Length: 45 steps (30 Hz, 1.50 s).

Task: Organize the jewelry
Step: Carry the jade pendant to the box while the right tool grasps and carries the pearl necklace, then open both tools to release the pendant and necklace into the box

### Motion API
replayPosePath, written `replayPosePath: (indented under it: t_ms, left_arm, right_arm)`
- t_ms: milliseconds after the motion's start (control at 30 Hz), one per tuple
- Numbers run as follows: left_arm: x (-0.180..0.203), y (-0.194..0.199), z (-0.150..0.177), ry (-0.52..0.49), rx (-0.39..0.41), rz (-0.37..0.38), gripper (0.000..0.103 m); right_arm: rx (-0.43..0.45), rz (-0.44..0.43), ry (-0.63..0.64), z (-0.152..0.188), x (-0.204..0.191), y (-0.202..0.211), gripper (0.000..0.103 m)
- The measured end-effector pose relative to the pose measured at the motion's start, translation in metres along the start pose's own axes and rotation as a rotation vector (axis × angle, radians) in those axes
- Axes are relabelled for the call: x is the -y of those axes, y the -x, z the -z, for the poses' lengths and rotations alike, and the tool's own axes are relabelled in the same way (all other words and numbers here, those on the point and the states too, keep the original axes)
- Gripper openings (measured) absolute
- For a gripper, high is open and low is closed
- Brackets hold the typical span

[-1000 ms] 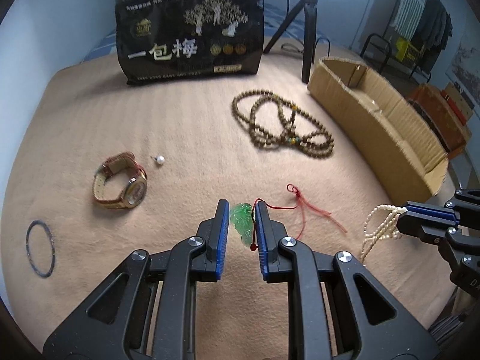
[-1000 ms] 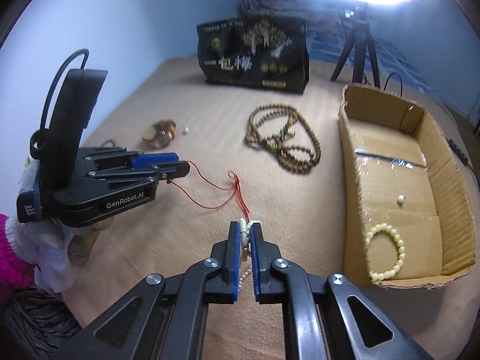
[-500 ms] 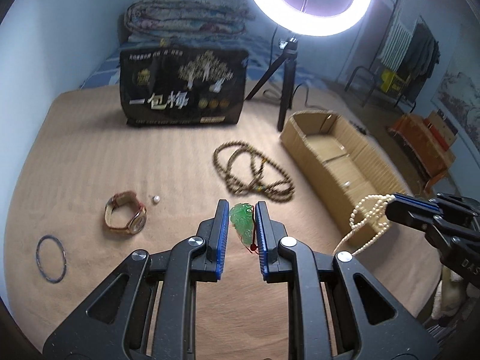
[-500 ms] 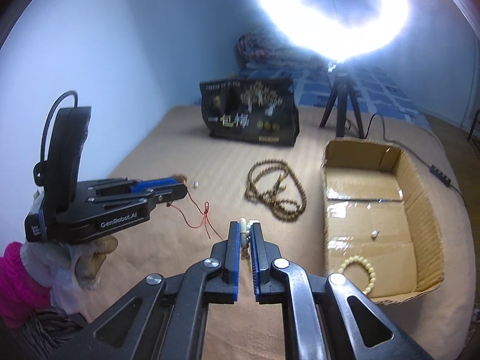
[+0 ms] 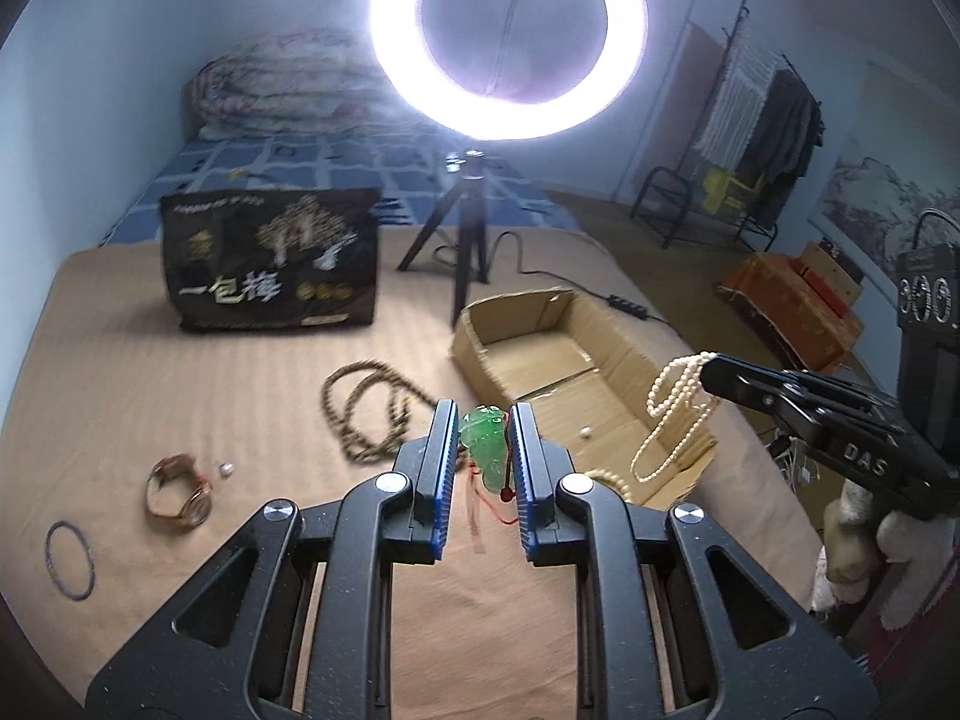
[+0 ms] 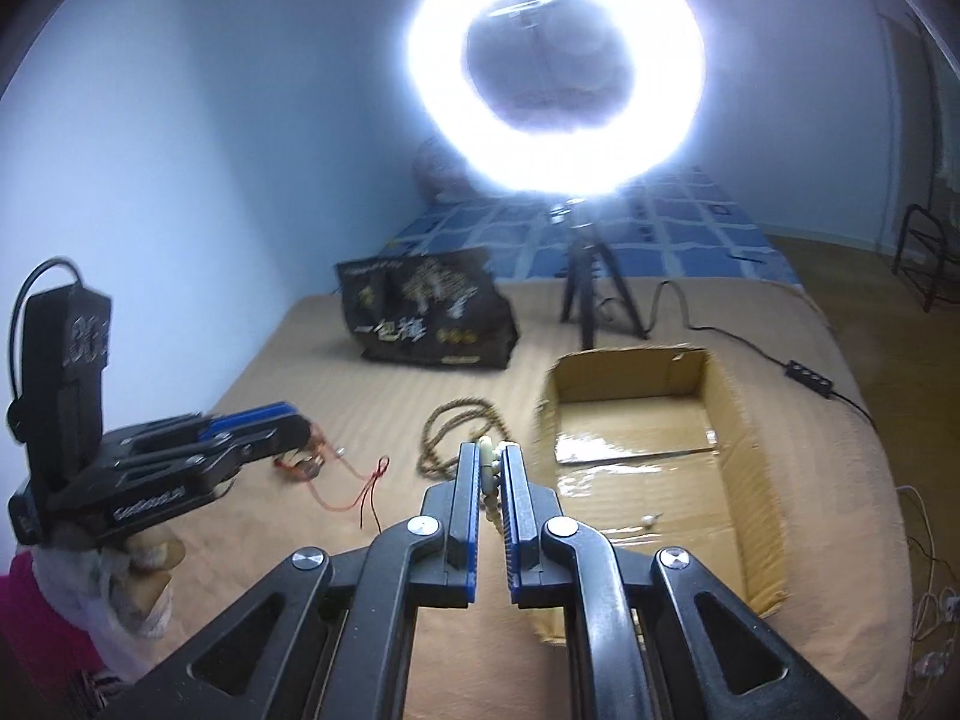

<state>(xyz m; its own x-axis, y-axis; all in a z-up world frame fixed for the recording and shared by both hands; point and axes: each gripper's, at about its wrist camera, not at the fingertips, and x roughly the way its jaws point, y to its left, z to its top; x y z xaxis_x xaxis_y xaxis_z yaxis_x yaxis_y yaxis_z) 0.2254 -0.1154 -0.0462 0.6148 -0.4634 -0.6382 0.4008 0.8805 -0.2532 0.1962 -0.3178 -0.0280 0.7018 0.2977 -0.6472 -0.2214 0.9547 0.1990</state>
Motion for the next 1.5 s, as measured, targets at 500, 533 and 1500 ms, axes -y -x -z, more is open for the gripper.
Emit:
replayPosePath:
  t_ms: [500, 533, 1500]
  left_arm:
    - [0.046, -0.042, -0.036, 0.005, 0.031, 0.085, 0.016]
    - [0.048, -0.046, -0.037, 0.005, 0.03, 0.088, 0.016]
    - [0.07, -0.174, -0.026, -0.006, -0.131, 0.023, 0.016]
  right_arm:
    - [-0.019, 0.093, -0.08, 0.001, 0.068, -0.003, 0.004]
    - [-0.024, 0.096, -0.086, 0.002, 0.071, -0.003, 0.004]
    - [-0.19, 0.163, -0.143, 0.042, 0.126, -0.05, 0.005]
